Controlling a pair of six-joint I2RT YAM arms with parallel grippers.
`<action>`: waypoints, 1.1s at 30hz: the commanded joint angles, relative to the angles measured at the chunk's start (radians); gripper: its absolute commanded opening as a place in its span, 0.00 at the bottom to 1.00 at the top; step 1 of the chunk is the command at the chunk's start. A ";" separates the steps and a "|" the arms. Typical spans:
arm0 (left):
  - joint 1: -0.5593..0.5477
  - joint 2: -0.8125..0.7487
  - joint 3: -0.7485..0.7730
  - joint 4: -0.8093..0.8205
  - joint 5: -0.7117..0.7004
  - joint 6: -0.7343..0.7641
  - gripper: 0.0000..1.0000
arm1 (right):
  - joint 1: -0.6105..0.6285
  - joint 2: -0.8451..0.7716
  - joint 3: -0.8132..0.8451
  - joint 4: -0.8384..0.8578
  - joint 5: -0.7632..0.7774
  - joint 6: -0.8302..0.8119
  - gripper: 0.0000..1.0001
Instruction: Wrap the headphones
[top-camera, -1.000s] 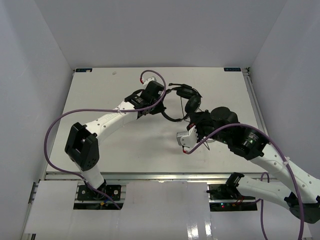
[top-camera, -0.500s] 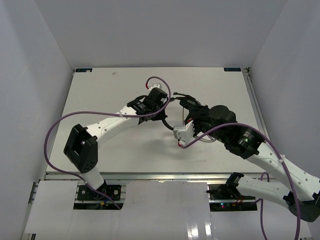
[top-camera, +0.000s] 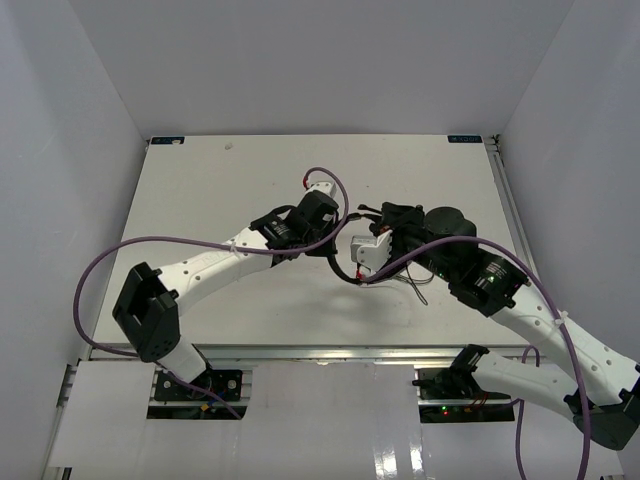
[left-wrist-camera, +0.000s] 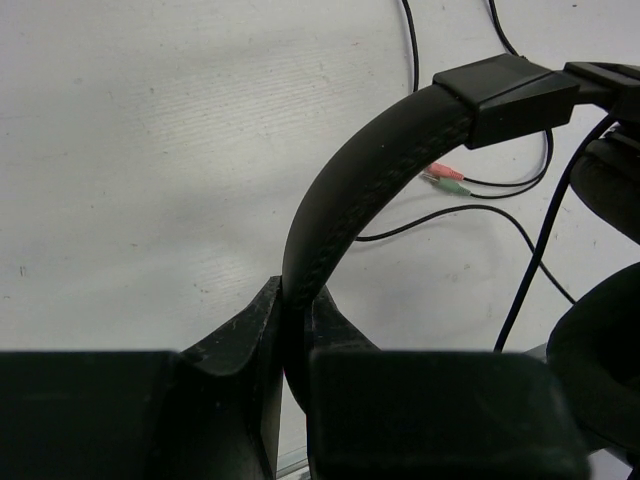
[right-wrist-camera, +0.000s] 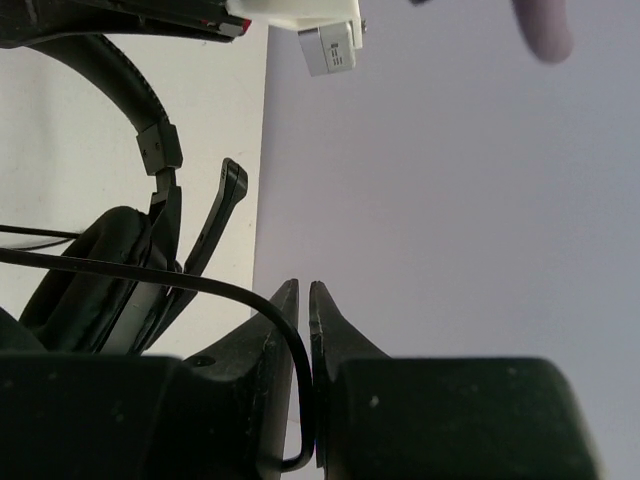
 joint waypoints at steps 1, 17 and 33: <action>0.000 -0.099 -0.031 0.026 -0.016 0.023 0.00 | -0.014 -0.033 0.014 0.088 -0.019 0.070 0.16; 0.000 -0.139 -0.109 0.033 0.046 0.095 0.00 | -0.041 -0.025 0.025 0.117 -0.028 0.111 0.25; -0.054 -0.257 -0.195 0.062 0.170 0.217 0.00 | -0.117 0.043 0.044 0.145 -0.203 0.288 0.26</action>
